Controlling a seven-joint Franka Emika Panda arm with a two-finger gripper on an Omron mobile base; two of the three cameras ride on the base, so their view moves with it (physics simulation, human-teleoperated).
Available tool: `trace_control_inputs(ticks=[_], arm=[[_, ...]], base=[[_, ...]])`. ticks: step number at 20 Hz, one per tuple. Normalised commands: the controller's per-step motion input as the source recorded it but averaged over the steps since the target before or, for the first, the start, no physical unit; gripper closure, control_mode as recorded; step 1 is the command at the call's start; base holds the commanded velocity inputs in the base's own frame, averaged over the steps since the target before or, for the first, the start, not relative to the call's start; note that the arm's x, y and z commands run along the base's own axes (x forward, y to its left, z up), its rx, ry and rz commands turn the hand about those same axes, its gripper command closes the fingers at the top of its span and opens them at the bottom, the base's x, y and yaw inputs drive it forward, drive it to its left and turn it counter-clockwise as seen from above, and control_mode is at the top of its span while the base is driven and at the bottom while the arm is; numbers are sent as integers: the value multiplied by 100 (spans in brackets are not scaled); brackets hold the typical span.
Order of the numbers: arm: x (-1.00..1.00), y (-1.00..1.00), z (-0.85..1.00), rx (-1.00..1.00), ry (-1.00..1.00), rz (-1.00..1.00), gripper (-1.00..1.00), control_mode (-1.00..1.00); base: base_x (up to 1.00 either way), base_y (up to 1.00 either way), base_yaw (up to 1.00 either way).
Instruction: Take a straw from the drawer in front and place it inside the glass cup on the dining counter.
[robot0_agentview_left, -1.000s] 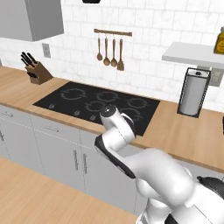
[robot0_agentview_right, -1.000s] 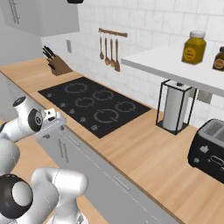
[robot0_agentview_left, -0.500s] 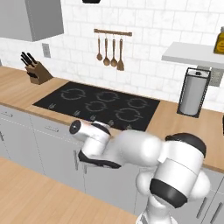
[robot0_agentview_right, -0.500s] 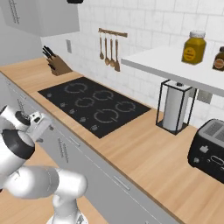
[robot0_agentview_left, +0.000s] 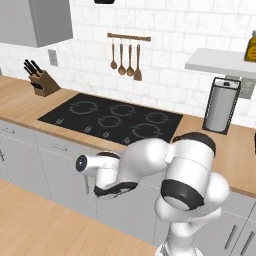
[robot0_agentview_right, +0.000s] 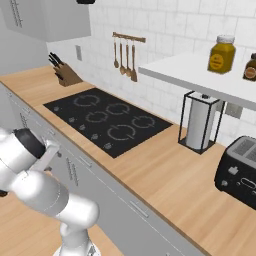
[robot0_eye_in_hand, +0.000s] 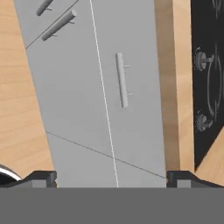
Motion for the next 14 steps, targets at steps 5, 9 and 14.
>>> trace_control_inputs(ticks=[5, 9, 14], arm=[[23, -32, -24, 0, -4, 9, -100, -100], [27, -15, -15, 0, -9, 2, -100, -100], [25, 0, -28, 0, -12, 0, -100, -100]], base=[[0, 0, 0], [0, 0, 0], [0, 0, 0]])
